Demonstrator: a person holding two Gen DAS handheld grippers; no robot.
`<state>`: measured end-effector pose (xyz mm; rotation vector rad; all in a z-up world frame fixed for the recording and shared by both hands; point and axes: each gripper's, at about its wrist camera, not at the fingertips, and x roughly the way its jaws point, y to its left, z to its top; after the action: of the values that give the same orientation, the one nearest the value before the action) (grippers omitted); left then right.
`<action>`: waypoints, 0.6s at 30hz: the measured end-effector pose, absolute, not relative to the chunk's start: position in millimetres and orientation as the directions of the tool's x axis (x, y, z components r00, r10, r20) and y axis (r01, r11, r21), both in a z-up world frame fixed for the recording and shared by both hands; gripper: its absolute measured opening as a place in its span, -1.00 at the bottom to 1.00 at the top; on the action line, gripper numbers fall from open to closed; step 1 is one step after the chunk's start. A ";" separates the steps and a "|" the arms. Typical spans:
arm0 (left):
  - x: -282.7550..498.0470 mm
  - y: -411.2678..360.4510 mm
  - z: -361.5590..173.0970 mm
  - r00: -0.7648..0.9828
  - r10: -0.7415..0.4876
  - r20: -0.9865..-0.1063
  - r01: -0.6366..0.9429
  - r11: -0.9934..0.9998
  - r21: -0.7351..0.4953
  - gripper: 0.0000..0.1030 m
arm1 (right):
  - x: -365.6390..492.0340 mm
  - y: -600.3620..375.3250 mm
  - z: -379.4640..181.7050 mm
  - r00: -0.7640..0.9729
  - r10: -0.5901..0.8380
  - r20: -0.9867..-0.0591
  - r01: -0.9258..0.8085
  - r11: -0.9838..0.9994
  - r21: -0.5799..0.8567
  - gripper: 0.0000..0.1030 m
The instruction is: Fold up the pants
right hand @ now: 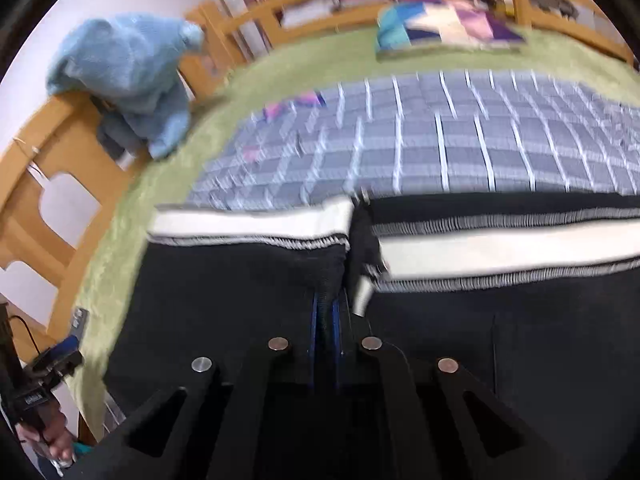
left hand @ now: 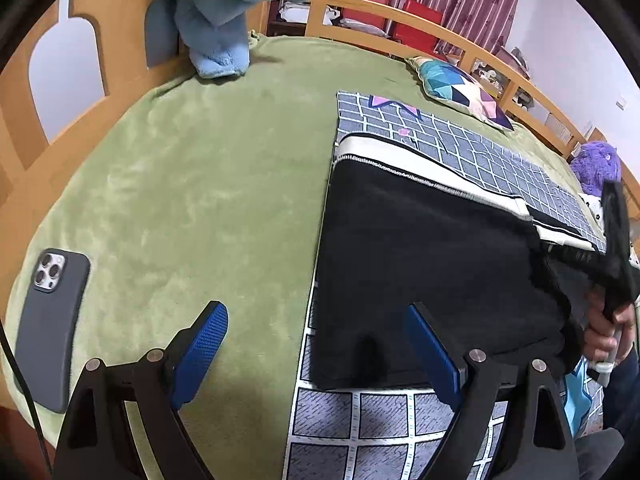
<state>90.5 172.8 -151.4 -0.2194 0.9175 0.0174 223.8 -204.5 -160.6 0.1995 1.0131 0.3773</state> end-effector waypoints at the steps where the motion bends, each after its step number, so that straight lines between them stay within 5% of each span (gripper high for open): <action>1: 89.9 172.2 -153.3 0.609 -0.084 -0.789 -0.107 0.977 -0.187 0.74 | 222.1 -202.8 -166.6 0.442 0.381 -0.812 -0.218 0.924 0.315 -0.78; 7: 90.9 172.4 -166.7 0.598 -0.097 -0.796 -0.108 0.974 -0.200 0.74 | 182.4 -218.9 -143.5 0.396 0.427 -0.813 -0.238 0.903 0.359 -0.51; 11: 86.9 175.2 -177.2 0.588 -0.165 -0.792 -0.116 0.952 -0.285 0.74 | 158.7 -200.9 -159.9 0.271 0.347 -0.898 -0.300 0.917 0.264 -0.73; 18: 84.2 169.6 -191.3 0.579 -0.259 -0.773 -0.079 0.926 -0.370 0.74 | 133.3 -196.2 -134.8 0.281 0.303 -0.911 -0.333 0.921 0.204 -0.71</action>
<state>84.2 169.6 -191.3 -0.3887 0.9532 -0.1084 133.3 -196.2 -134.8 -0.0285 1.2134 0.4261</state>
